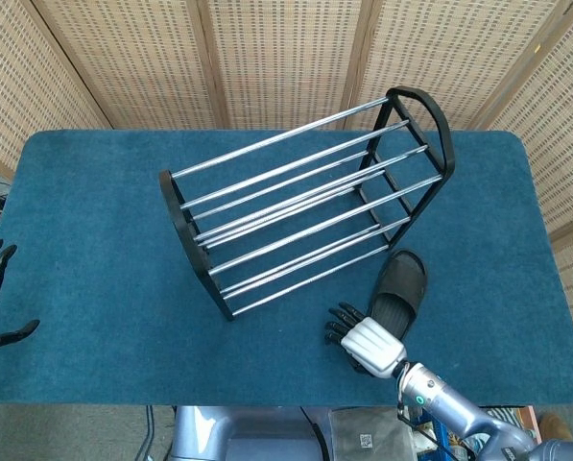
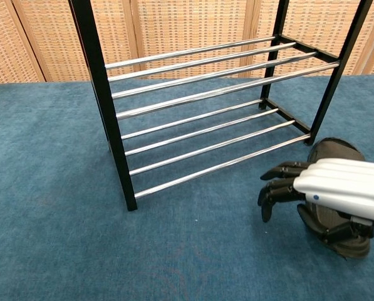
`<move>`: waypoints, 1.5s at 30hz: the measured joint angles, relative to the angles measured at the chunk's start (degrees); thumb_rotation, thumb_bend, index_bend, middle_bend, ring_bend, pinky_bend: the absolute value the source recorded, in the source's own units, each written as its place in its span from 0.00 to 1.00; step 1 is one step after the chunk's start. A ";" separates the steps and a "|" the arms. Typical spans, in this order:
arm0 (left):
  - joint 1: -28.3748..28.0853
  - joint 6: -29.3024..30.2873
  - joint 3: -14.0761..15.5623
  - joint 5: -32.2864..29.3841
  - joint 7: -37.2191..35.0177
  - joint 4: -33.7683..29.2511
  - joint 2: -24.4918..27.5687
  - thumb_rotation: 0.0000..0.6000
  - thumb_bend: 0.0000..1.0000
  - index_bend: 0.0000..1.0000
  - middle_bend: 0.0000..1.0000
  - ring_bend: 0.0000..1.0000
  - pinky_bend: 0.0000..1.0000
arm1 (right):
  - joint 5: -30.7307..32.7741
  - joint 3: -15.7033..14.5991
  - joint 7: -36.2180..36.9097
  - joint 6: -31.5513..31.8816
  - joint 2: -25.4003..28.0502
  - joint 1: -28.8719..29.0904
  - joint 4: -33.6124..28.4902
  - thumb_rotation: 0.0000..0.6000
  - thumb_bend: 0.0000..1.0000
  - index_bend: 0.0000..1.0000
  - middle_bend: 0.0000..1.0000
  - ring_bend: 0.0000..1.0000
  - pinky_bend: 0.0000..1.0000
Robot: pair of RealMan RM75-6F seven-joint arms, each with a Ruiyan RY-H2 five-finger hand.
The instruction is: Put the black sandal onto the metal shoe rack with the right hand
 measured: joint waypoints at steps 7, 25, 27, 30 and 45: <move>0.15 0.16 0.00 0.05 -0.86 0.05 0.33 1.00 0.10 0.00 0.00 0.00 0.00 | 5.86 -0.77 -5.61 -2.74 1.01 -0.14 -0.81 1.00 1.00 0.31 0.28 0.07 0.01; 0.18 0.08 0.40 0.43 -0.34 -0.33 0.27 1.00 0.10 0.00 0.00 0.00 0.00 | 13.98 -7.45 -15.32 1.08 15.76 -6.58 -4.41 1.00 1.00 0.31 0.29 0.07 0.08; 0.19 0.07 0.46 0.48 -0.18 -0.36 0.22 1.00 0.10 0.00 0.00 0.00 0.00 | 15.77 -7.46 -16.22 1.22 16.60 -6.86 -4.41 1.00 1.00 0.31 0.29 0.07 0.08; 0.22 0.13 0.48 0.48 -0.17 -0.45 0.21 1.00 0.10 0.00 0.00 0.00 0.00 | 18.77 -7.33 -17.46 1.26 17.75 -7.12 -4.42 1.00 1.00 0.31 0.26 0.07 0.08; 0.45 0.32 0.60 0.67 -1.05 -0.54 0.59 1.00 0.10 0.00 0.00 0.00 0.00 | 32.92 -2.64 -15.07 3.27 19.56 -8.11 -0.70 1.00 0.00 0.00 0.00 0.00 0.00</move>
